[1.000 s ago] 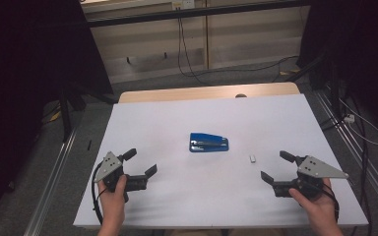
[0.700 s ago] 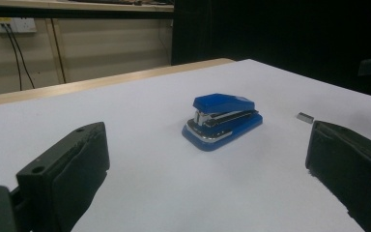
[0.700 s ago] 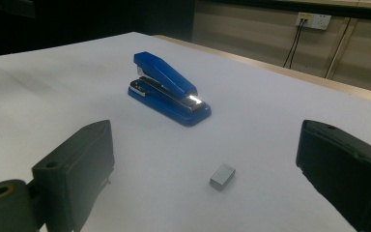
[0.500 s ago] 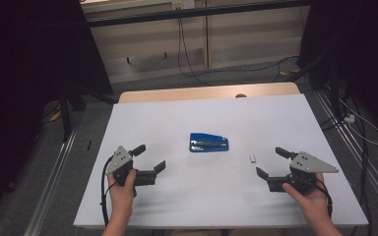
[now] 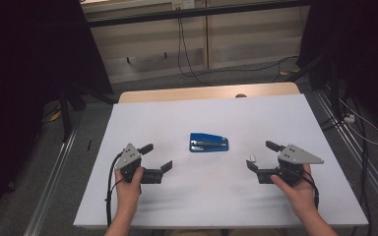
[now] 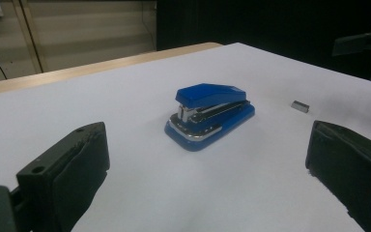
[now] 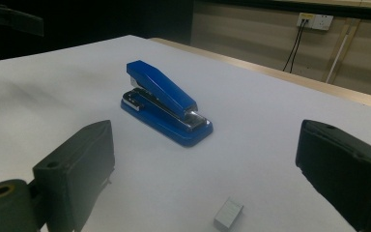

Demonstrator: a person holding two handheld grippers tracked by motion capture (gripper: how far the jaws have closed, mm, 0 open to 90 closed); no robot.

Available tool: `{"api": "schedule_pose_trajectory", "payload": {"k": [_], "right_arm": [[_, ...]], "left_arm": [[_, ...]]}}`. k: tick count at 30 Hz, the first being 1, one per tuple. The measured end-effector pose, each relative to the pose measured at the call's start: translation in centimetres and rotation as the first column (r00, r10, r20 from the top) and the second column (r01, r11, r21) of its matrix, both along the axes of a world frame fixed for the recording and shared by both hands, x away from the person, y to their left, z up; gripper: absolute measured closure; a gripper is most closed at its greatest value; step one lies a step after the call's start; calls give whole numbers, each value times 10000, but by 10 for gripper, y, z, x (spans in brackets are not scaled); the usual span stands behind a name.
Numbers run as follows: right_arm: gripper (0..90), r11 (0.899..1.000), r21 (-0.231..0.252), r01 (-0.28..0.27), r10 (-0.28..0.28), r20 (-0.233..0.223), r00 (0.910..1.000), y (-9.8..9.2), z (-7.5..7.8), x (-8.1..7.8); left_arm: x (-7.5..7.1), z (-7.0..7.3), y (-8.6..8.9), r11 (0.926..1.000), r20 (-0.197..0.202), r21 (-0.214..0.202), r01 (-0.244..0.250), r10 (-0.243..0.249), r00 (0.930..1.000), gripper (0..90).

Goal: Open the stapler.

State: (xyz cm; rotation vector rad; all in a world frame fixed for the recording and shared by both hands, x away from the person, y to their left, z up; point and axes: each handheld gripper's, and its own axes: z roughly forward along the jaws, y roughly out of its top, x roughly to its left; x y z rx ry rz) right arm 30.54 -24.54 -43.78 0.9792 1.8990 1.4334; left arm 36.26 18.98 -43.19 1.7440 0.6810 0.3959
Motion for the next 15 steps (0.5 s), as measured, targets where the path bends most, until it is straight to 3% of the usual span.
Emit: {"api": "schedule_pose_trajectory", "payload": {"k": [15], "right_arm": [[65, 9998, 92, -172, 172, -73, 9998, 13, 2, 19]], "left_arm": [[18, -3, -17, 9999, -142, 150, 87, -84, 9999, 19]]}}
